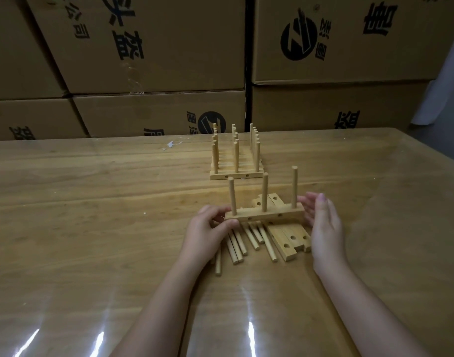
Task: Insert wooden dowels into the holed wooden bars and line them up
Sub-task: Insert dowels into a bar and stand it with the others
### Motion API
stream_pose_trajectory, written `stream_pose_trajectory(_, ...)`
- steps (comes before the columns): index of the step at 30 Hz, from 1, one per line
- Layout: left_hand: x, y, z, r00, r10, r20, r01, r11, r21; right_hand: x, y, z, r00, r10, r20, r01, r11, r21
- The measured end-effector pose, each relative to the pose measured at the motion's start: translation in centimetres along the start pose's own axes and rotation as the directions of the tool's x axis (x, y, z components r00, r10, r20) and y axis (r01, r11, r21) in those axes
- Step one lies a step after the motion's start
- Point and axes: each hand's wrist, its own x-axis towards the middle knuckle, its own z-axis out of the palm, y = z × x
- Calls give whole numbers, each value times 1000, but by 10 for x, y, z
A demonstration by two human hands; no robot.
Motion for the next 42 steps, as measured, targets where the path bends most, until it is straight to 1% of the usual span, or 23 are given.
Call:
stream_pose_trajectory(3,0,2,-2,998,-39,-42,35,996,-86,1,1,0,1000,14,9,-14,1000,2)
stream_pose_trajectory(8,-1,8,-10,976,-205,-79,169,929,-329,1,3,3,1000,-2,21,2,1000,-12)
stream_pose_trajectory(12,1,15,-19,970,-207,-128,157,934,-321,0,4,2,999,20,40,-17,998,-56)
stream_pose_trajectory(15,8,17,-20,965,-233,-124,186,934,-307,0,4,1,999,34,38,-31,996,-84)
stream_pose_trajectory(17,18,13,-18,960,-256,-115,220,940,-261,1,5,0,998,45,37,-41,995,-89)
stream_pose_trajectory(20,41,3,-20,955,-269,-124,254,960,-120,1,4,0,998,52,37,-48,994,-97)
stream_pose_trajectory(23,63,-12,-26,946,-304,-114,308,951,16,1,3,1,998,52,34,-49,994,-93)
stream_pose_trajectory(26,76,-28,-28,947,-310,-85,320,937,141,1,4,2,998,49,45,-42,990,-133)
stream_pose_trajectory(32,97,-35,-24,948,-309,-76,319,926,203,1,8,2,999,34,38,-26,981,-192)
stream_pose_trajectory(35,105,-37,-22,943,-315,-105,331,920,210,1,10,2,998,29,55,-16,976,-219)
stream_pose_trajectory(37,110,-39,-20,945,-302,-122,324,914,243,2,11,1,998,21,59,-6,971,-240)
stream_pose_trajectory(42,119,-40,-12,954,-278,-111,299,902,313,3,11,0,998,3,71,16,962,-273)
